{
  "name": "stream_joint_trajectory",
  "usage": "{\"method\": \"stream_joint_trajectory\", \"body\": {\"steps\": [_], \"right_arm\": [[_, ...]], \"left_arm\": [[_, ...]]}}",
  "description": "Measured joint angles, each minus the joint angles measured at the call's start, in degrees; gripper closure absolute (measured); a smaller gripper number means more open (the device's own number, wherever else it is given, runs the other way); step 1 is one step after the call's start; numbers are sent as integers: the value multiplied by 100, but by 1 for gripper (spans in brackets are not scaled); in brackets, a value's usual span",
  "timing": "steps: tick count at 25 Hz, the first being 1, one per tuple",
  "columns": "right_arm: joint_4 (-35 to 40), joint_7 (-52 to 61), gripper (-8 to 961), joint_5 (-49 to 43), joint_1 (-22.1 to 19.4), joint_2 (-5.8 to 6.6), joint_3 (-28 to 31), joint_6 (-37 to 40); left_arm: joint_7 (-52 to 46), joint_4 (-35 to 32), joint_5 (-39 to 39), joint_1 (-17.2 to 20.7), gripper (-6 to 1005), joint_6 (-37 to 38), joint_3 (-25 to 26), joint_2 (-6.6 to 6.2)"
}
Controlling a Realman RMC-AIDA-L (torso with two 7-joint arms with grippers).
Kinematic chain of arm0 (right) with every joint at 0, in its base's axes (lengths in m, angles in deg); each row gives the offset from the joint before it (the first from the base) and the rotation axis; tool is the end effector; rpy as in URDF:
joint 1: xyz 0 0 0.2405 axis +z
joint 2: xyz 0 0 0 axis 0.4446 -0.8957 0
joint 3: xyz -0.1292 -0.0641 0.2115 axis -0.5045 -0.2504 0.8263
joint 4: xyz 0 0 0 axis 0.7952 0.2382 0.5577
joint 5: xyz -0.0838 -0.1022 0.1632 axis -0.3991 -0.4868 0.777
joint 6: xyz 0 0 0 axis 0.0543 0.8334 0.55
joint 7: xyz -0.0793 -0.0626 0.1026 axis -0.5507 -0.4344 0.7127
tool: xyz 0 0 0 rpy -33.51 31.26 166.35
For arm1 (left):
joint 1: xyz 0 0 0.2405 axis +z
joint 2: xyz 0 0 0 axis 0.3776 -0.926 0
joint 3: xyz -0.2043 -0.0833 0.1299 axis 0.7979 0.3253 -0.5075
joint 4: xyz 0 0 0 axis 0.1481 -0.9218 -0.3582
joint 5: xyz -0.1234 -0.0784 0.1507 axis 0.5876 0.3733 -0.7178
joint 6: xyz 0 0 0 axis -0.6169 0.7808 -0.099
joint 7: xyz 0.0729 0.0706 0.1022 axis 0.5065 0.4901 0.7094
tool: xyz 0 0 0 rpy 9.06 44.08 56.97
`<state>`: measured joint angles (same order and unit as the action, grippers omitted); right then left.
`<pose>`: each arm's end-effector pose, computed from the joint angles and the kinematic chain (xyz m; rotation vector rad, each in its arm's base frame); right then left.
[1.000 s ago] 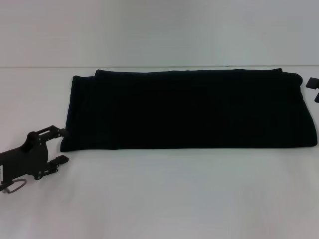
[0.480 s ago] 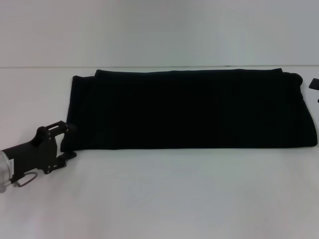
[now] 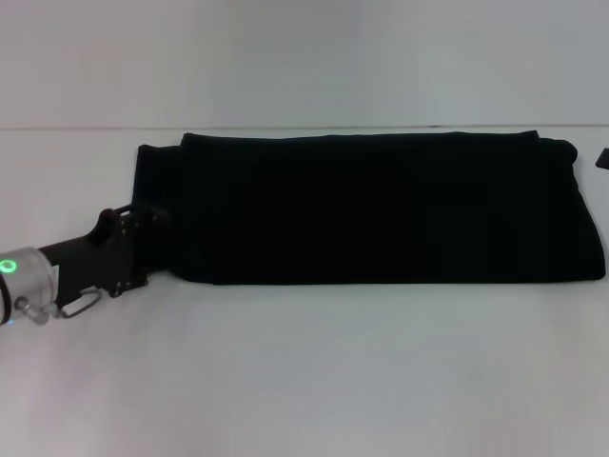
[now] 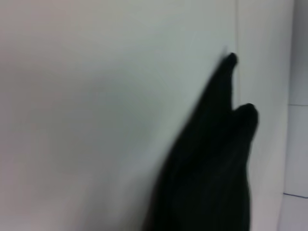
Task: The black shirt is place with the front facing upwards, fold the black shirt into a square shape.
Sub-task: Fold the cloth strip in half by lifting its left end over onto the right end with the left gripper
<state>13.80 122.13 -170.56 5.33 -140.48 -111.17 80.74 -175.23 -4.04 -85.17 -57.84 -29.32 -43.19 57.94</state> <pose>0.3394 0.3814 0.1046 -1.7843 1.7651 0.8666 -0.3317 0.3721 -0.0076 -1.1568 -2.4259 -1.0012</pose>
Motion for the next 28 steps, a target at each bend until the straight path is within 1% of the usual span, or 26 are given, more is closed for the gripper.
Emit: {"method": "stream_joint_trajectory", "body": {"steps": [2, 4, 7, 9, 14, 16, 19, 23, 25, 28], "right_arm": [[7, 0, 249, 0, 4, 1, 11, 0], [9, 0, 249, 0, 7, 2, 15, 0], [6, 0, 250, 0, 19, 3, 24, -34], [-2, 0, 250, 0, 31, 3, 25, -94], [-6, 0, 250, 0, 50, 4, -4, -165], [-8, 0, 249, 0, 51, 4, -5, -180], [-10, 0, 249, 0, 53, 4, 8, -190], [-11, 0, 249, 0, 44, 3, 17, -198], [-11, 0, 250, 0, 39, 3, 17, -224], [-11, 0, 250, 0, 38, 3, 16, -246]], "left_arm": [[199, -18, 106, -54, 250, 22, 29, 26], [645, -33, 510, -62, 250, 249, 49, 43], [1258, -39, 1169, 15, 250, 615, 49, 39], [1352, -38, 1306, 79, 250, 631, 11, 16], [779, -19, 604, 210, 250, 245, -63, -13], [733, -45, 542, 275, 250, 350, -46, -14], [699, -123, 541, 383, 250, 698, -37, -12], [622, -184, 537, 505, 250, 1032, -40, 18], [540, -194, 495, 543, 250, 1075, -57, 22], [373, -184, 350, 550, 250, 919, -71, 26]]}}
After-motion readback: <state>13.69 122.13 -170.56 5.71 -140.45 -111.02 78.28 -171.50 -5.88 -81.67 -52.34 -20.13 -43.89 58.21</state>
